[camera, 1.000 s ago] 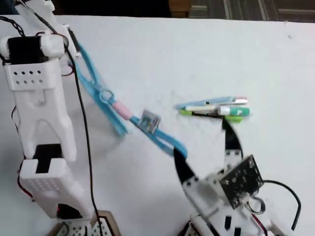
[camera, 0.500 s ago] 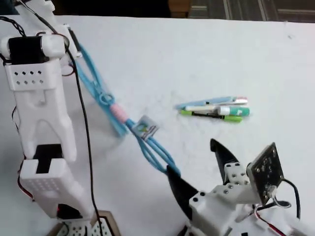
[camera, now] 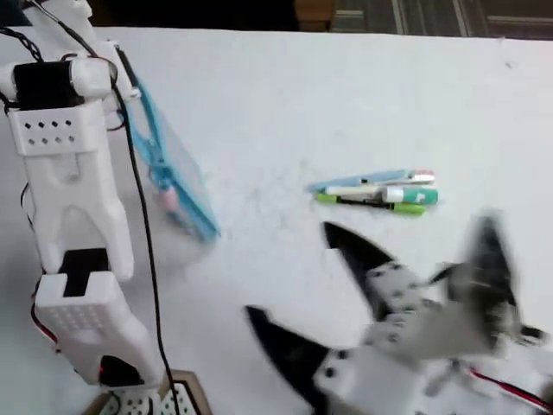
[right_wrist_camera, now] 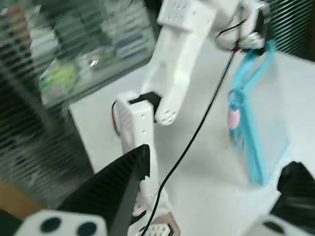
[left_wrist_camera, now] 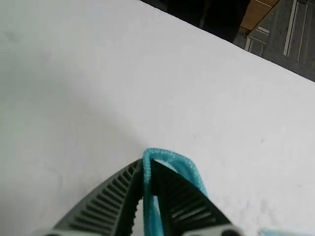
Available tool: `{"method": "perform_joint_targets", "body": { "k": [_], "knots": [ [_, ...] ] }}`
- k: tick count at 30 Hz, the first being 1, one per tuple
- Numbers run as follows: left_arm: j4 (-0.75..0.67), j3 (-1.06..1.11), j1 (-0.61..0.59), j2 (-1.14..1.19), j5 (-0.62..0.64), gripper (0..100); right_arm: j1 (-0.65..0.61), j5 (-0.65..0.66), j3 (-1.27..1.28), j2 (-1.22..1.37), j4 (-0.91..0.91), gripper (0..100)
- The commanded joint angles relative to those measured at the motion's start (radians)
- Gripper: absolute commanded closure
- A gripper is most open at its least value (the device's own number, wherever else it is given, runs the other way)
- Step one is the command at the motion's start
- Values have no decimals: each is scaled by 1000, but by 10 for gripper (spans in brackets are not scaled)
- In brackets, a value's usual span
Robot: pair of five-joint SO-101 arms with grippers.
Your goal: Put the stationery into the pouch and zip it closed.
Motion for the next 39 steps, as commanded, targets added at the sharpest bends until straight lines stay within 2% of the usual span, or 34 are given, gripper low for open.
{"method": "perform_joint_targets", "body": {
  "k": [1,5,7,9,14,17,20,27,35,37,39],
  "knots": [
    [-3,-3,4,7,8,979,-56,-3,14,79,-13,601],
    [2,-3,4,5,8,979,-56,0,181,130,-160,600],
    [3,-3,4,5,8,979,-56,5,281,137,-300,599],
    [3,-3,4,5,8,979,-42,74,394,133,-472,599],
    [5,-3,2,-1,8,979,101,261,651,140,-875,601],
    [5,-3,2,-33,6,979,200,281,783,142,-1064,601],
    [5,-2,4,-67,6,979,249,281,872,151,-1196,601],
    [6,8,19,-82,6,979,260,275,904,272,-1271,601],
    [20,8,19,-85,5,979,337,279,902,380,-1388,606],
    [20,8,19,-85,5,979,355,281,902,404,-1412,653],
    [20,8,19,-85,5,979,357,282,902,417,-1422,752]
  ]
}}
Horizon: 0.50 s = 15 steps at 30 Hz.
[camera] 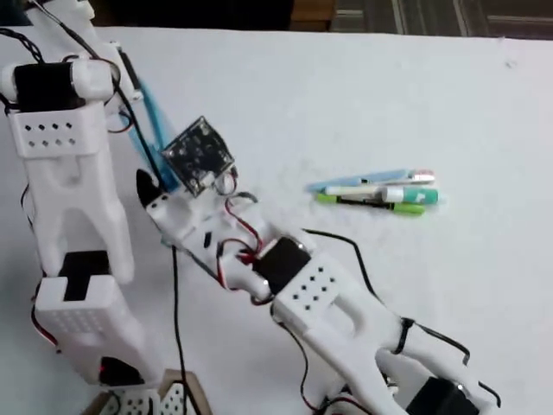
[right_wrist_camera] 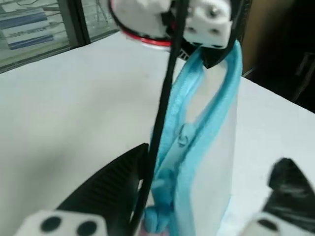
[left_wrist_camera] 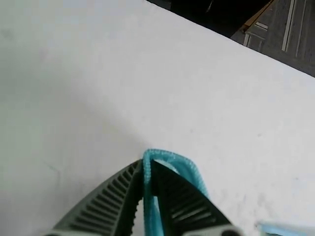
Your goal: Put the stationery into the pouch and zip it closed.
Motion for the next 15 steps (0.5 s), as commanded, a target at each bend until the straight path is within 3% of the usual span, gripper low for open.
{"method": "perform_joint_targets", "body": {
  "k": [1,4,7,10,15],
  "knots": [
    [6,-5,5,-48,5,979,18,12,-8,5,-24,806],
    [6,-5,5,-48,5,979,-22,32,-6,-12,-24,937],
    [6,-5,2,-48,5,979,-59,115,-2,-33,-21,979],
    [6,-5,-1,-48,5,979,-65,132,0,-82,41,885],
    [6,-5,-1,-44,5,979,-67,132,-2,-228,263,568]
  ]
}}
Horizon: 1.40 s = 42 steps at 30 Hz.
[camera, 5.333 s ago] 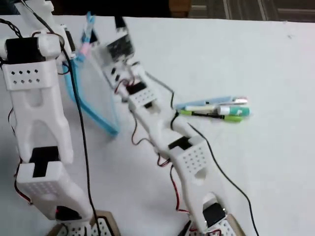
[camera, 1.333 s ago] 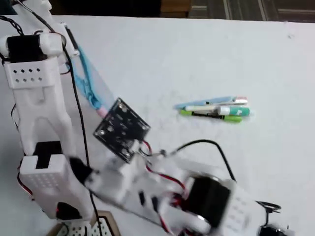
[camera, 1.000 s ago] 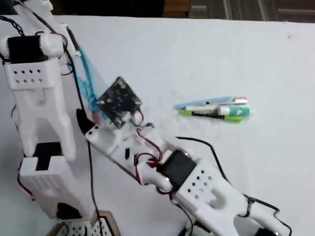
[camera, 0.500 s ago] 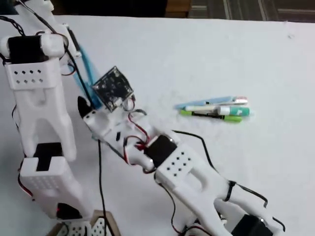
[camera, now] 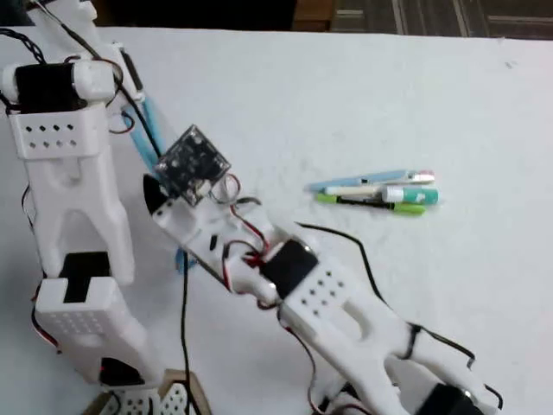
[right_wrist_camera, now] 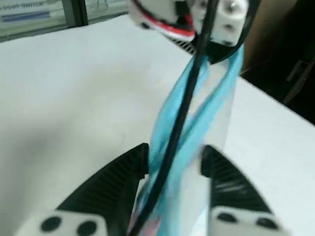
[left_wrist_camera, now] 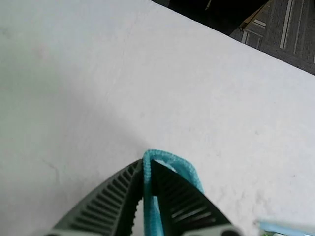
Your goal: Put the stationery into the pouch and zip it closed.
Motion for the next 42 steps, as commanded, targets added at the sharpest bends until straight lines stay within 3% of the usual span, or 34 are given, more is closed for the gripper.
{"method": "perform_joint_targets", "body": {
  "k": [1,8,12,16,22,29,37,39,42],
  "knots": [
    [2,-6,-1,-36,2,979,-18,11,-9,-154,150,563],
    [2,-6,-1,-35,2,979,-12,12,-5,-516,377,637],
    [2,-6,-1,-36,2,979,48,12,86,-570,417,640],
    [2,-6,-1,-36,2,979,116,11,218,-579,260,640],
    [2,-6,4,-38,0,979,101,9,361,-470,39,640],
    [2,-6,-1,-41,-14,979,-58,-121,275,-321,-90,640],
    [8,-6,5,-41,-17,979,-41,-118,147,-47,-248,641],
    [8,-6,4,-41,-17,979,-31,-118,106,44,-277,667],
    [9,-6,-1,-41,-18,979,-10,-117,51,147,-302,813]
  ]
}}
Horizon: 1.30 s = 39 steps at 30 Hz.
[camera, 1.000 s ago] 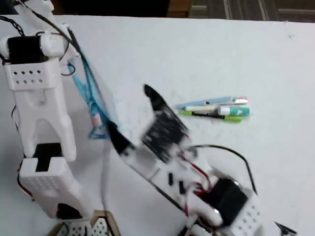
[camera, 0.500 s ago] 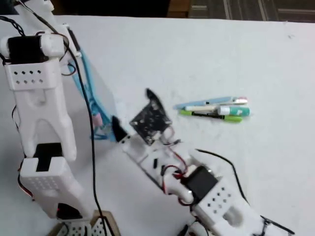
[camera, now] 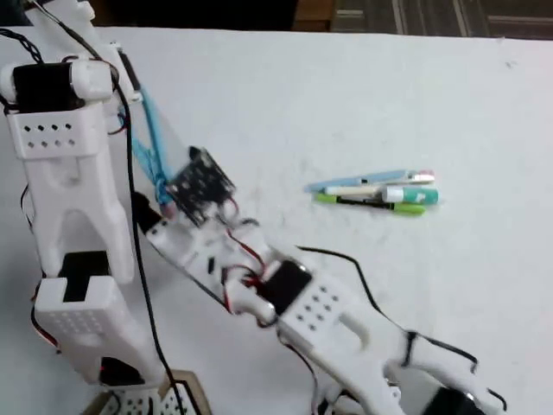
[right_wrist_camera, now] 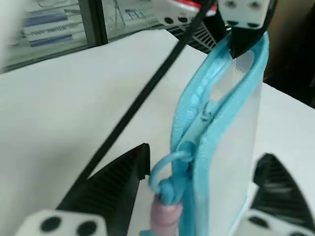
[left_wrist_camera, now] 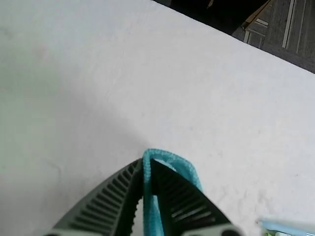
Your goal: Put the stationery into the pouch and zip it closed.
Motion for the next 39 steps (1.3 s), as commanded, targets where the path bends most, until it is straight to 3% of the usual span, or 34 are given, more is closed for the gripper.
{"method": "perform_joint_targets", "body": {
  "k": [1,3,6,14,21,29,32,39],
  "knots": [
    [5,-6,1,-41,-9,979,30,-3,-95,91,-44,884],
    [5,-6,1,-41,-9,979,44,-3,-112,114,-53,997],
    [5,-6,1,-41,-9,979,47,-9,-110,107,-24,913],
    [5,-6,1,-41,-11,979,124,120,-140,27,223,982],
    [18,-8,4,-64,-23,971,252,146,-160,-76,243,981],
    [23,-6,18,-245,-238,711,257,147,-157,-90,272,981],
    [25,-5,18,-328,-394,710,259,153,-157,-87,291,981],
    [25,-5,-18,-504,-684,751,254,316,-157,-94,394,980]
  ]
}}
